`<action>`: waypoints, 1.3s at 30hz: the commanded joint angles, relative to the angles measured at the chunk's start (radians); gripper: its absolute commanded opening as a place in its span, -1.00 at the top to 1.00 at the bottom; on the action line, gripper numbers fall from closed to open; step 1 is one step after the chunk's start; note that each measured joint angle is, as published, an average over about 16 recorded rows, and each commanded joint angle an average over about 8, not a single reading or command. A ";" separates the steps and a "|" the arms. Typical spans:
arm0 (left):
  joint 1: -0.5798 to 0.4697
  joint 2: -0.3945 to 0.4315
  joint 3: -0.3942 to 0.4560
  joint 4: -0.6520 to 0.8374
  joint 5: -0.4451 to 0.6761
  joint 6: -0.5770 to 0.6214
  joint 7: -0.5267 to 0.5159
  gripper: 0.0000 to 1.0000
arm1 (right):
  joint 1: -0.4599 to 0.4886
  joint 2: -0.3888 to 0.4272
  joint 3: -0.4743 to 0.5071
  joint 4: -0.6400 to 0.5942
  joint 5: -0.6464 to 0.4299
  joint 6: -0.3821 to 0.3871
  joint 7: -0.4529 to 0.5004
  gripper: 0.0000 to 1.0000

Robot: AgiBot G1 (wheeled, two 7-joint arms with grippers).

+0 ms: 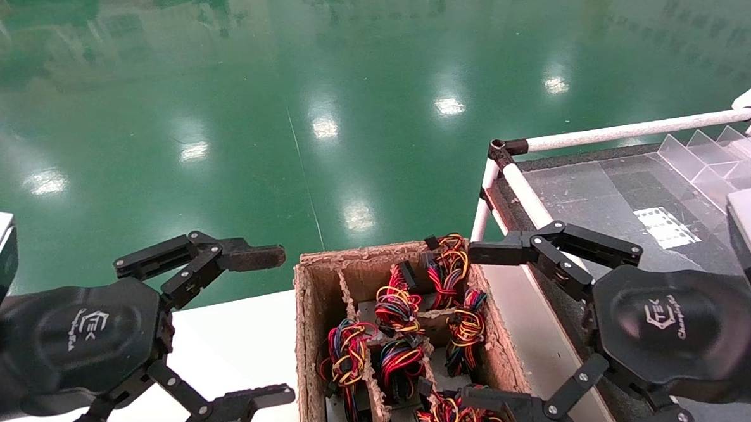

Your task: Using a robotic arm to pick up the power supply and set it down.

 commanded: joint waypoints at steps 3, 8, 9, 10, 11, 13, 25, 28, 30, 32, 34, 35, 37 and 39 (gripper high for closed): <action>0.000 0.000 0.000 0.000 0.000 0.000 0.000 1.00 | 0.000 0.000 0.000 0.000 0.000 0.000 0.000 -1.00; 0.000 0.000 0.000 0.000 0.000 0.000 0.000 1.00 | 0.000 0.000 0.000 0.000 0.000 0.000 0.000 -1.00; 0.000 0.000 0.000 0.000 0.000 0.000 0.000 1.00 | 0.000 0.000 0.000 0.000 0.000 0.000 0.000 -1.00; 0.000 0.000 0.000 0.000 0.000 0.000 0.000 1.00 | 0.000 0.000 0.000 0.000 0.000 0.000 0.000 -1.00; 0.000 0.000 0.000 0.000 0.000 0.000 0.000 1.00 | 0.000 0.000 0.000 0.000 0.000 0.000 0.000 -1.00; 0.000 0.000 0.000 0.000 0.000 0.000 0.000 1.00 | 0.000 0.000 0.000 0.000 0.000 0.000 0.000 -1.00; 0.000 0.000 0.000 0.000 0.000 0.000 0.000 1.00 | 0.000 0.000 0.000 0.000 0.000 0.000 0.000 -1.00; 0.000 0.000 0.000 0.000 0.000 0.000 0.000 1.00 | 0.000 0.000 0.000 0.000 0.000 0.000 0.000 -1.00; 0.000 0.000 0.000 0.000 0.000 0.000 0.000 1.00 | 0.000 0.000 0.000 0.000 0.000 0.000 0.000 -1.00; 0.000 0.000 0.000 0.000 0.000 0.000 0.000 1.00 | 0.000 0.000 0.000 0.000 0.000 0.000 0.000 -1.00; 0.000 0.000 0.000 0.000 0.000 0.000 0.000 1.00 | 0.000 0.000 0.000 0.000 0.000 0.000 0.000 -1.00; 0.000 0.000 0.000 0.000 0.000 0.000 0.000 1.00 | 0.000 0.000 0.000 0.000 0.000 0.000 0.000 -1.00; 0.000 0.000 0.000 0.000 0.000 0.000 0.000 1.00 | 0.000 0.000 0.000 0.000 0.000 0.000 0.000 -1.00; 0.000 0.000 0.000 0.000 0.000 0.000 0.000 1.00 | 0.000 0.000 0.000 0.000 0.000 0.000 0.000 -1.00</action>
